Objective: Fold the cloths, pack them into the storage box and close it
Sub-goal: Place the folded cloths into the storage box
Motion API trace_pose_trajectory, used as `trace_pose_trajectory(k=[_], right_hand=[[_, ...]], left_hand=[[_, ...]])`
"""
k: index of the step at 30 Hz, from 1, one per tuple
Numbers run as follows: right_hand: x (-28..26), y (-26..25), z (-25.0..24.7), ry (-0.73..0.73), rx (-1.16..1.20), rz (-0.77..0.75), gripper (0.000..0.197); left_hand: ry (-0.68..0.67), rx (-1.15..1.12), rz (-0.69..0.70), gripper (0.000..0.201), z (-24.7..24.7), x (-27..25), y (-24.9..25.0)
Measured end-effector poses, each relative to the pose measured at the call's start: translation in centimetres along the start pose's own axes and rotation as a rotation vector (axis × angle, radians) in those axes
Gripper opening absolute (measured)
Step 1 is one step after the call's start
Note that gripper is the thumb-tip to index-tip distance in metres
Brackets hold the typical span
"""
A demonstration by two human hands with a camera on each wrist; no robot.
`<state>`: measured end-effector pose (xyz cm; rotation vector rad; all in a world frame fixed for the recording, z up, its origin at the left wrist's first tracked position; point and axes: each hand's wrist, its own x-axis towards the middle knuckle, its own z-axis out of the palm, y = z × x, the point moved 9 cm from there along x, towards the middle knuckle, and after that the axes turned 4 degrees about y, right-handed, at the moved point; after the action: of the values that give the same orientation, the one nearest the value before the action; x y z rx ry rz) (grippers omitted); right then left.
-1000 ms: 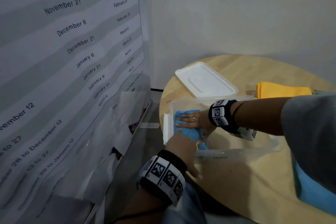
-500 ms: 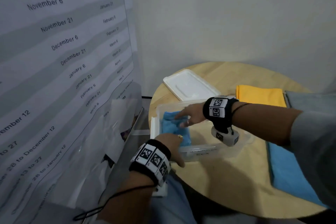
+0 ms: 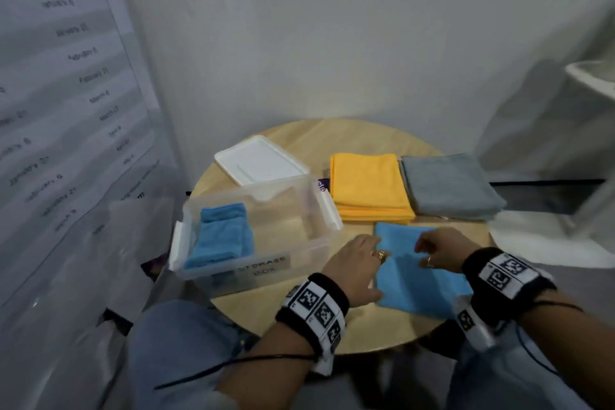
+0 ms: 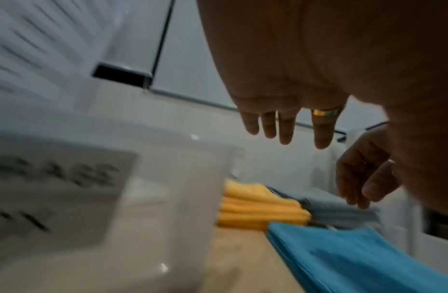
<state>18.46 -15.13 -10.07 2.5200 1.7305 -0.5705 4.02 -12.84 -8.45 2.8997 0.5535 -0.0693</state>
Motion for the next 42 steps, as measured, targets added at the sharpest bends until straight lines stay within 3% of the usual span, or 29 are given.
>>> trace_pose_trajectory(k=[3,6,9,12,16,21,24,26,28,33,38,42], right_hand=[[-1.6,3.7,4.4,-0.109,-0.061,0.074,0.05],[-3.0,5.2,7.9,-0.149,-0.039,0.084,0.068],[-3.2,5.5,9.3,-0.122,-0.081,0.098,0.078],[-3.0,4.9,9.3,-0.087,-0.195,0.136,0.06],[-2.4,3.8,9.0,-0.047,-0.263,0.131,0.04],[-2.5,6.0,5.4,-0.054,-0.058,0.157,0.032],[-2.5,9.0,4.2,-0.09,0.348,0.223,0.015],[-2.1,10.2,4.0,-0.077,0.615,0.286,0.02],[-1.3,10.8,4.2,-0.049,0.731,0.33,0.028],[1.0,11.2,5.4,0.028,0.827,0.448,0.033],[2.7,11.9,5.3,0.114,0.585,0.478,0.022],[4.5,11.5,5.7,0.05,0.526,0.554,0.039]], left_hand=[[-0.122,-0.085,0.002,0.049,4.5,3.0,3.7],[-0.211,-0.047,-0.006,0.051,8.3,4.6,5.6],[-0.203,-0.023,-0.073,0.048,9.4,5.9,5.7],[-0.182,0.093,-0.039,0.031,9.6,6.9,5.6],[-0.145,0.149,0.028,0.035,9.9,6.9,4.8],[-0.051,-0.366,-0.126,0.018,7.5,6.1,0.1],[0.004,-0.64,-0.278,0.022,6.2,5.4,-3.4],[0.078,-0.847,-0.359,0.024,5.7,5.3,-4.8],[0.128,-0.948,-0.419,0.031,5.6,5.5,-5.2],[0.219,-0.732,-0.631,0.037,6.4,7.4,-6.2],[0.087,-0.538,-0.738,0.037,8.1,9.1,-6.6],[-0.015,-0.355,-0.731,0.034,9.4,9.9,-6.5]])
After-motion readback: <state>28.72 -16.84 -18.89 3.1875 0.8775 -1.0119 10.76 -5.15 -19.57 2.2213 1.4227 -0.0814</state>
